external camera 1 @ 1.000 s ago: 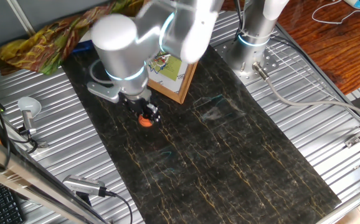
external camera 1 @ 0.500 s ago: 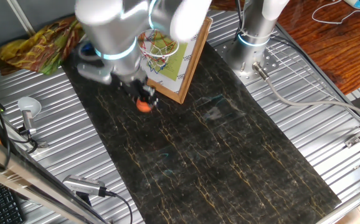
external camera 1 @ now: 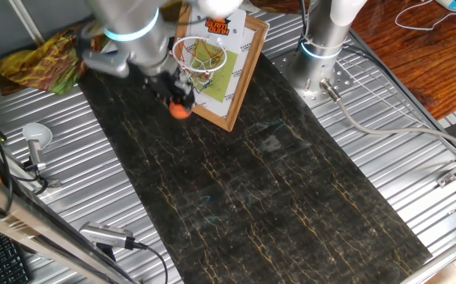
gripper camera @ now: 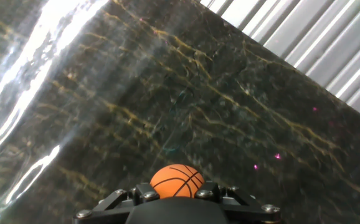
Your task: Grab a basketball, release it and shoot it into the basket
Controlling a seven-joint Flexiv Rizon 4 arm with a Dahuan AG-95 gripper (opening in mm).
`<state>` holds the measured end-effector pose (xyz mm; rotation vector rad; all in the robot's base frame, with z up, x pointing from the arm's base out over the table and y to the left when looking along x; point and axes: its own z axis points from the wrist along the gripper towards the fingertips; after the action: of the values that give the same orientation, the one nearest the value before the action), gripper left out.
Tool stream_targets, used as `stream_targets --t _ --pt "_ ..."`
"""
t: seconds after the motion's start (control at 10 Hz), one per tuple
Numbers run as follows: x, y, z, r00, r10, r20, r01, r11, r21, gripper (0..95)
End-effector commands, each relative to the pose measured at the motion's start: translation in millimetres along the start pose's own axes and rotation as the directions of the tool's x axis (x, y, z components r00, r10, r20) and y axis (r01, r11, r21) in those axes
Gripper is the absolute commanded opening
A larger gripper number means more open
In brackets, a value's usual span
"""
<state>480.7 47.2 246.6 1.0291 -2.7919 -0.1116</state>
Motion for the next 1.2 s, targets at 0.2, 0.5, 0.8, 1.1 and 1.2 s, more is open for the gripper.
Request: stream_targets --t 0.2,0.5,0.8,1.1,1.2 --pt "8.0 14.8 -14.8 0.995 -0.006 -0.1 0.003 1.0 -0.03 0.0" --pt "9.9 22.1 -20.1 0.992 0.008 -0.124 -0.012 1.0 -0.027 0.0" --pt "-8.7 17.2 -20.9 0.996 0.026 -0.085 -0.029 0.999 -0.038 0.0" --pt "-10.6 16.8 -20.9 0.997 0.063 -0.045 -0.064 0.998 -0.028 0.0" --pt "-10.6 16.8 -20.9 0.993 0.107 -0.041 -0.108 0.994 -0.016 0.0"
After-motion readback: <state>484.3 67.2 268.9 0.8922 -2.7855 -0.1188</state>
